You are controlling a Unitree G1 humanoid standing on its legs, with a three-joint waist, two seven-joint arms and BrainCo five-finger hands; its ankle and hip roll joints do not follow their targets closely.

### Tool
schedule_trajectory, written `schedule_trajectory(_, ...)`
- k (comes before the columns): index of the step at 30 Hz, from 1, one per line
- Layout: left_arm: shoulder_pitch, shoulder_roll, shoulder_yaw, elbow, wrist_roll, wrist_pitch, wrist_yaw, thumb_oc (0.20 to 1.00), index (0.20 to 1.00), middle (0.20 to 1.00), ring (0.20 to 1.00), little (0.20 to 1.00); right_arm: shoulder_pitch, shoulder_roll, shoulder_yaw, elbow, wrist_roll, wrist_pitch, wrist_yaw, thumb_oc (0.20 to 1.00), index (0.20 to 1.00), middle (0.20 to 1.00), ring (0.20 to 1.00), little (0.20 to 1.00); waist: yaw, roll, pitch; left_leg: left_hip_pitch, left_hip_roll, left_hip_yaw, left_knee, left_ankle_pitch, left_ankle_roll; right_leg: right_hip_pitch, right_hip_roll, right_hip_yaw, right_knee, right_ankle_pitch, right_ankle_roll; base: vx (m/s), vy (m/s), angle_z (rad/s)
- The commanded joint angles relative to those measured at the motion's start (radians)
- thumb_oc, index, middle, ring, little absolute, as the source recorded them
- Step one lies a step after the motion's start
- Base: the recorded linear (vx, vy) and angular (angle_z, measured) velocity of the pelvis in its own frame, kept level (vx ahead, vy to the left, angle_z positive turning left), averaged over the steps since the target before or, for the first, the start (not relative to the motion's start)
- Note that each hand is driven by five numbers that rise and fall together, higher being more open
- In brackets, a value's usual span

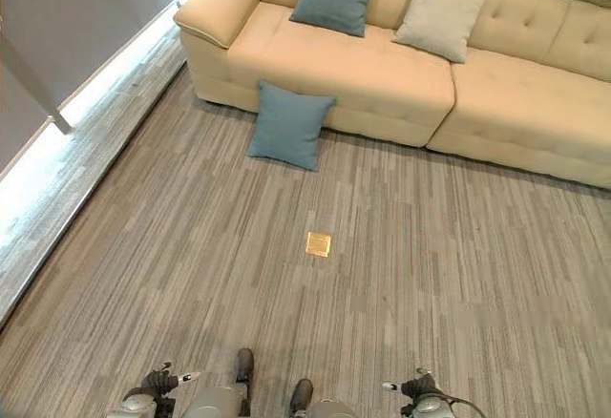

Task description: Pick up all the scattered cushions and arrange them neatly on the sofa.

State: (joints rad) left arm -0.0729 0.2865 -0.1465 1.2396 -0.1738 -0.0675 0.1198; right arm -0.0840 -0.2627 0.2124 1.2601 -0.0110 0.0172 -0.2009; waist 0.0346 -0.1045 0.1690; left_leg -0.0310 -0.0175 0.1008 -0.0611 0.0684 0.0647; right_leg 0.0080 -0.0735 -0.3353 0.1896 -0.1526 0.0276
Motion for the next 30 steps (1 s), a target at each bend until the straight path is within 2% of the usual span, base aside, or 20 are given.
schedule_trajectory(1,-0.020,0.046,0.034,0.027,0.031,-0.003,0.001,1.000,1.000,1.000,1.000,1.000,-0.026,0.000,0.021,-0.014,0.024,-0.003,0.003,1.000,1.000,1.000,1.000,1.000,0.013,-0.046,0.006,-0.030,-0.061,-0.039,0.144,-0.238,0.026,0.011,-0.042,0.013,0.181,0.006,0.051,0.30,0.506,-0.06)
schedule_trajectory(2,-0.017,0.055,0.029,0.025,0.042,0.000,0.005,1.000,1.000,1.000,1.000,1.000,-0.038,0.000,0.034,-0.026,0.019,-0.004,0.004,1.000,1.000,1.000,1.000,1.000,0.010,-0.039,0.029,0.001,-0.082,-0.041,0.147,-0.256,0.055,-0.060,-0.086,0.030,0.359,0.073,0.058,0.17,0.316,-0.04)
schedule_trajectory(4,-0.014,0.062,0.027,0.027,0.053,-0.001,0.005,1.000,1.000,1.000,1.000,1.000,-0.046,-0.001,0.039,-0.034,0.014,-0.005,0.007,1.000,1.000,1.000,1.000,1.000,0.014,-0.025,0.039,0.034,-0.090,-0.048,0.131,-0.263,0.071,-0.115,-0.098,0.041,0.436,0.070,0.055,0.22,0.313,0.05)
schedule_trajectory(5,-0.014,0.064,0.026,0.031,0.058,0.001,0.007,1.000,1.000,1.000,1.000,1.000,-0.052,-0.001,0.047,-0.037,0.010,-0.006,0.008,1.000,1.000,1.000,1.000,1.000,0.018,-0.016,0.044,0.058,-0.088,-0.053,0.110,-0.256,0.072,-0.141,-0.081,0.055,0.430,0.047,0.046,0.20,0.182,0.10)
schedule_trajectory(7,-0.016,0.064,0.025,0.031,0.058,-0.001,0.007,1.000,1.000,1.000,1.000,1.000,-0.059,-0.003,0.051,-0.043,0.010,-0.006,0.009,1.000,1.000,1.000,1.000,1.000,0.022,-0.004,0.049,0.075,-0.082,-0.055,0.091,-0.249,0.069,-0.151,-0.051,0.068,0.378,0.027,0.043,0.17,0.095,-0.02)
schedule_trajectory(9,-0.009,0.060,0.027,0.040,0.066,-0.002,0.008,1.000,1.000,1.000,1.000,1.000,-0.074,-0.010,0.061,-0.059,-0.001,-0.006,0.009,1.000,1.000,1.000,1.000,1.000,0.038,0.019,0.059,0.094,-0.066,-0.045,0.082,-0.251,0.051,-0.149,0.010,0.049,0.117,0.016,0.042,0.24,0.068,0.00)
schedule_trajectory(11,-0.017,0.059,0.025,0.044,0.081,-0.005,0.009,1.000,1.000,1.000,1.000,1.000,-0.078,-0.015,0.060,-0.065,-0.013,-0.005,0.008,1.000,1.000,1.000,1.000,1.000,0.035,0.022,0.059,0.106,-0.066,-0.044,0.081,-0.262,0.041,-0.147,0.059,0.088,-0.085,0.062,0.068,0.28,0.016,-0.34)
schedule_trajectory(13,-0.021,0.058,0.024,0.044,0.087,-0.004,0.007,1.000,1.000,1.000,1.000,1.000,-0.080,-0.018,0.060,-0.064,-0.018,-0.002,0.010,1.000,1.000,1.000,1.000,1.000,0.032,0.024,0.058,0.106,-0.066,-0.047,0.084,-0.266,0.039,-0.147,0.067,0.111,-0.124,0.069,0.077,0.28,0.007,-0.25)
schedule_trajectory(14,-0.027,0.046,0.018,0.050,0.100,-0.009,0.009,1.000,1.000,1.000,1.000,1.000,-0.071,-0.013,0.064,-0.055,-0.017,-0.002,0.012,1.000,1.000,1.000,1.000,1.000,0.024,0.019,0.049,0.114,-0.082,-0.074,0.103,-0.292,0.034,-0.112,0.087,0.172,-0.170,0.077,0.063,0.45,-0.019,0.11)
schedule_trajectory(17,-0.023,0.033,0.012,0.057,0.100,-0.009,0.002,1.000,1.000,1.000,1.000,1.000,-0.056,-0.013,0.054,-0.046,-0.013,-0.006,0.016,1.000,1.000,1.000,1.000,1.000,0.011,0.025,0.023,0.132,-0.072,-0.081,0.136,-0.319,0.014,-0.101,0.100,0.177,-0.146,0.060,0.044,0.47,-0.047,0.50)
schedule_trajectory(18,-0.028,0.026,0.003,0.050,0.098,-0.008,-0.004,1.000,1.000,1.000,1.000,1.000,-0.046,-0.010,0.048,-0.041,-0.002,-0.014,0.017,1.000,1.000,1.000,1.000,1.000,0.004,0.024,0.025,0.081,-0.052,-0.057,0.318,-0.281,-0.040,-0.052,0.107,0.160,-0.167,0.052,0.018,0.35,-0.112,0.45)
schedule_trajectory(19,-0.035,0.027,-0.006,0.041,0.094,-0.008,-0.007,1.000,1.000,1.000,1.000,1.000,-0.048,-0.009,0.051,-0.036,0.001,-0.018,0.016,1.000,1.000,1.000,1.000,1.000,0.008,0.020,0.039,0.002,-0.027,-0.040,0.489,-0.240,-0.068,-0.028,0.113,0.152,-0.182,0.051,-0.004,0.36,-0.113,0.56)
schedule_trajectory(20,-0.035,0.027,-0.005,0.041,0.094,-0.008,-0.007,1.000,1.000,1.000,1.000,1.000,-0.047,-0.009,0.051,-0.036,0.001,-0.018,0.016,1.000,1.000,1.000,1.000,1.000,0.006,0.023,0.038,0.000,-0.023,-0.043,0.494,-0.245,-0.069,-0.028,0.117,0.151,-0.179,0.048,-0.004,0.19,-0.157,0.73)
schedule_trajectory(21,-0.053,0.031,-0.016,0.031,0.089,-0.004,-0.006,1.000,1.000,1.000,1.000,1.000,-0.055,-0.008,0.058,-0.027,0.017,-0.017,0.011,1.000,1.000,1.000,1.000,1.000,0.017,0.020,0.064,-0.122,0.031,-0.023,0.713,-0.228,-0.066,0.012,0.145,0.135,-0.209,0.033,-0.042,0.18,-0.142,0.78)
schedule_trajectory(22,-0.058,0.033,-0.020,0.029,0.086,-0.002,-0.004,1.000,1.000,1.000,1.000,1.000,-0.056,-0.008,0.058,-0.024,0.024,-0.016,0.009,1.000,1.000,1.000,1.000,1.000,0.019,0.015,0.071,-0.168,0.051,-0.012,0.767,-0.243,-0.054,0.026,0.150,0.124,-0.217,0.026,-0.051,0.18,-0.142,0.58)
schedule_trajectory(23,-0.058,0.033,-0.020,0.029,0.086,-0.002,-0.004,1.000,1.000,1.000,1.000,1.000,-0.056,-0.008,0.059,-0.023,0.024,-0.016,0.009,1.000,1.000,1.000,1.000,1.000,0.019,0.014,0.072,-0.162,0.050,-0.012,0.760,-0.242,-0.055,0.027,0.148,0.125,-0.214,0.024,-0.050,0.22,-0.046,0.07)
schedule_trajectory(24,-0.064,0.031,-0.022,0.033,0.081,-0.001,-0.001,1.000,1.000,1.000,1.000,1.000,-0.057,-0.009,0.058,-0.020,0.037,-0.014,0.004,1.000,1.000,1.000,1.000,1.000,0.019,-0.006,0.075,-0.201,0.044,0.006,0.707,-0.293,-0.034,0.049,0.137,0.105,-0.235,0.019,-0.049,0.25,0.010,-0.03)
schedule_trajectory(26,-0.064,0.032,-0.020,0.034,0.080,0.000,0.000,1.000,1.000,1.000,1.000,1.000,-0.056,-0.014,0.058,-0.019,0.039,-0.014,0.001,1.000,1.000,1.000,1.000,1.000,0.008,-0.027,0.064,-0.201,0.019,0.012,0.555,-0.331,-0.021,0.060,0.116,0.094,-0.255,0.012,-0.036,0.31,0.076,0.16)
schedule_trajectory(29,-0.059,0.038,-0.018,0.029,0.078,-0.002,0.005,1.000,1.000,1.000,1.000,1.000,-0.054,-0.023,0.063,-0.015,0.037,-0.014,-0.003,1.000,1.000,1.000,1.000,1.000,-0.002,-0.040,0.054,-0.174,-0.027,-0.041,0.209,-0.191,-0.043,0.074,0.101,0.079,-0.259,-0.004,-0.036,0.24,0.119,0.47)
schedule_trajectory(30,-0.059,0.039,-0.018,0.029,0.078,-0.002,0.005,1.000,1.000,1.000,1.000,1.000,-0.054,-0.023,0.063,-0.015,0.037,-0.014,-0.003,1.000,1.000,1.000,1.000,1.000,-0.004,-0.041,0.053,-0.173,-0.029,-0.043,0.204,-0.187,-0.042,0.073,0.099,0.077,-0.258,-0.005,-0.036,0.19,0.119,0.13)
